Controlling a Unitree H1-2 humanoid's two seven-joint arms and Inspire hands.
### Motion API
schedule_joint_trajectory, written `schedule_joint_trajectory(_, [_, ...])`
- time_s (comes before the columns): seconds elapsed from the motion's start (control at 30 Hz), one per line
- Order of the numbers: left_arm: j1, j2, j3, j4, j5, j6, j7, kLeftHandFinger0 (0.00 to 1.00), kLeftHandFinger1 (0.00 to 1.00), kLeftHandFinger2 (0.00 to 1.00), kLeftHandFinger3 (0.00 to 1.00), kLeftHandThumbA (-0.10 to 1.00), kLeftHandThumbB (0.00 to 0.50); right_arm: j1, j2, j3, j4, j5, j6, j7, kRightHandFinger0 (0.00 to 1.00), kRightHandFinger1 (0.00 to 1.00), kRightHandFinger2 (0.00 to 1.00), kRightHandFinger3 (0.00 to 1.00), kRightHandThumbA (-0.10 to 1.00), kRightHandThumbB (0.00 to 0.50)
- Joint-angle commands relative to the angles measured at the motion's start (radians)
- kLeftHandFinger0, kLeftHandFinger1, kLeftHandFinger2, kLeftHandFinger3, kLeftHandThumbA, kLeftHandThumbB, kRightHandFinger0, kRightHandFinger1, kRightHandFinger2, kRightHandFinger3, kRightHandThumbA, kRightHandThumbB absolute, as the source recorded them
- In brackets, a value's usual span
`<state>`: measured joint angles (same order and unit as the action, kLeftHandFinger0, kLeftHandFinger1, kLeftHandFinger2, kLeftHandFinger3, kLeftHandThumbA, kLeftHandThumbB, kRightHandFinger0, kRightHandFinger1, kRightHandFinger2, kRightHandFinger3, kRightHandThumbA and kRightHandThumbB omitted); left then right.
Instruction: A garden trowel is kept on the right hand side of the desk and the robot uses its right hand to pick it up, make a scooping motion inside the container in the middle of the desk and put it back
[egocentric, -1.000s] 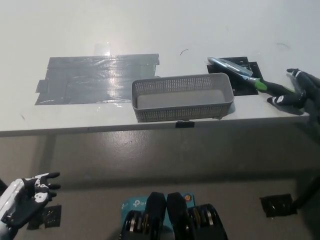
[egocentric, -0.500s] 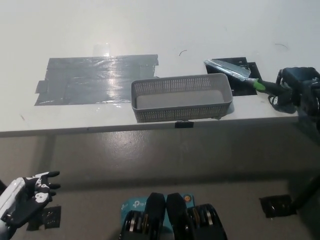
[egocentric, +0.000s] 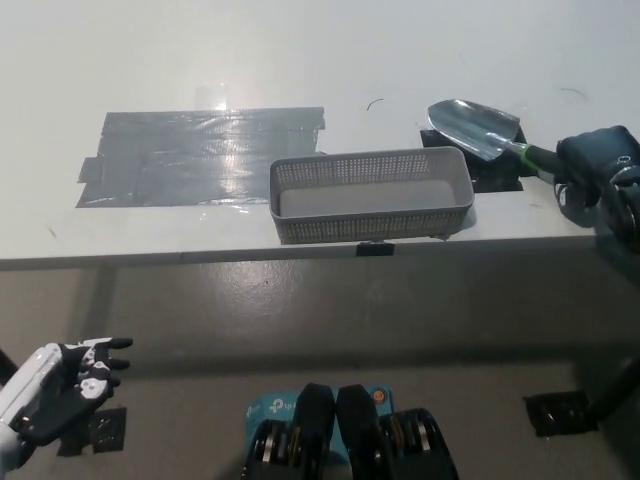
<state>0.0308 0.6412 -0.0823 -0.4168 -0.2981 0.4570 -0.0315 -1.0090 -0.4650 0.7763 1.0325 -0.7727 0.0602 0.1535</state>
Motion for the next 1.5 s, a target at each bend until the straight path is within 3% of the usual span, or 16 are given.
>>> schedule_joint_trajectory(0.0, [-0.027, 0.038, 0.002, -0.029, 0.003, 0.013, -0.011, 0.72, 0.74, 0.80, 1.00, 0.27, 0.000, 0.101, 0.071, 0.018, 0.051, 0.002, -0.052, 0.081, 0.30, 0.43, 0.40, 0.51, -0.06, 0.281])
schedule_joint_trajectory(0.07, [-0.034, 0.040, -0.006, -0.027, 0.002, 0.013, -0.012, 0.72, 0.74, 0.80, 1.00, 0.28, 0.000, 0.111, 0.077, 0.013, 0.054, 0.002, -0.059, 0.063, 0.17, 0.30, 0.30, 0.52, -0.09, 0.270])
schedule_joint_trajectory(0.1, [-0.033, 0.040, -0.007, -0.028, 0.000, 0.013, -0.009, 0.72, 0.74, 0.80, 1.00, 0.28, 0.000, 0.115, 0.081, 0.011, 0.053, -0.001, -0.057, 0.047, 0.09, 0.24, 0.25, 0.54, -0.10, 0.095])
schedule_joint_trajectory(0.17, [-0.031, 0.043, -0.010, -0.026, -0.010, 0.013, -0.010, 0.72, 0.74, 0.80, 1.00, 0.27, 0.000, 0.159, 0.088, 0.005, 0.042, -0.026, -0.065, -0.114, 0.06, 0.23, 0.22, 0.51, 0.07, 0.001])
schedule_joint_trajectory(0.3, [-0.026, 0.054, -0.024, -0.030, -0.028, 0.013, 0.003, 0.73, 0.76, 0.81, 1.00, 0.30, 0.000, 0.197, 0.088, -0.013, 0.014, -0.027, -0.070, -0.177, 0.13, 0.27, 0.29, 0.50, 0.19, 0.000])
schedule_joint_trajectory(0.37, [-0.020, 0.056, -0.026, -0.029, -0.033, 0.013, 0.002, 0.72, 0.75, 0.80, 1.00, 0.31, 0.000, 0.218, 0.079, -0.042, 0.001, -0.004, -0.117, -0.232, 0.02, 0.13, 0.19, 0.39, -0.07, 0.000])
schedule_joint_trajectory(0.47, [-0.022, 0.059, -0.031, -0.024, -0.021, 0.013, -0.006, 0.70, 0.74, 0.79, 1.00, 0.29, 0.000, 0.223, 0.063, -0.071, -0.012, 0.019, -0.171, -0.242, 0.00, 0.10, 0.16, 0.29, -0.10, 0.000])
schedule_joint_trajectory(0.5, [-0.021, 0.063, -0.033, -0.024, -0.014, 0.013, -0.012, 0.70, 0.73, 0.79, 1.00, 0.29, 0.000, 0.218, 0.050, -0.092, -0.033, 0.045, -0.180, -0.199, 0.29, 0.41, 0.47, 0.46, -0.10, 0.000])
schedule_joint_trajectory(0.53, [-0.021, 0.068, -0.037, -0.026, -0.014, 0.013, -0.010, 0.70, 0.73, 0.78, 1.00, 0.29, 0.000, 0.220, 0.038, -0.113, -0.065, 0.065, -0.178, -0.182, 0.41, 0.49, 0.58, 0.57, -0.10, 0.000])
schedule_joint_trajectory(0.57, [-0.019, 0.068, -0.036, -0.026, -0.014, 0.013, -0.012, 0.69, 0.73, 0.78, 1.00, 0.29, 0.000, 0.219, 0.035, -0.118, -0.076, 0.064, -0.172, -0.171, 0.41, 0.49, 0.59, 0.63, -0.10, 0.000])
schedule_joint_trajectory(0.63, [-0.018, 0.071, -0.038, -0.026, -0.016, 0.013, -0.017, 0.69, 0.72, 0.78, 1.00, 0.29, 0.000, 0.221, 0.014, -0.152, -0.115, 0.086, -0.182, -0.164, 0.27, 0.35, 0.45, 0.37, -0.10, 0.000])
schedule_joint_trajectory(0.73, [-0.017, 0.071, -0.045, -0.019, -0.019, 0.013, -0.020, 0.69, 0.72, 0.78, 1.00, 0.31, 0.000, 0.224, -0.011, -0.188, -0.156, 0.106, -0.172, -0.138, 0.41, 0.53, 0.66, 0.63, -0.10, 0.000])
schedule_joint_trajectory(0.83, [-0.018, 0.072, -0.050, -0.015, -0.021, 0.013, -0.018, 0.69, 0.72, 0.78, 1.00, 0.31, 0.000, 0.219, -0.044, -0.221, -0.221, 0.125, -0.175, -0.102, 0.01, 0.10, 0.29, 0.52, -0.10, 0.000])
schedule_joint_trajectory(1.0, [-0.015, 0.080, -0.055, -0.015, -0.024, 0.013, -0.016, 0.69, 0.72, 0.77, 1.00, 0.38, 0.000, 0.197, -0.086, -0.265, -0.298, 0.145, -0.175, -0.063, 0.00, 0.00, 0.01, 0.05, -0.10, 0.000])
schedule_joint_trajectory(1.2, [-0.013, 0.085, -0.062, -0.001, -0.024, 0.013, -0.026, 0.72, 0.74, 0.78, 1.00, 0.44, 0.000, 0.180, -0.134, -0.320, -0.379, 0.155, -0.170, -0.036, 0.00, 0.21, 0.48, 0.13, -0.10, 0.000])
schedule_joint_trajectory(1.47, [-0.001, 0.072, -0.059, 0.004, -0.016, 0.013, -0.033, 0.73, 0.76, 0.81, 1.00, 0.45, 0.000, 0.170, -0.164, -0.383, -0.472, 0.132, -0.084, 0.018, 0.00, 0.22, 0.50, 0.34, -0.10, 0.062])
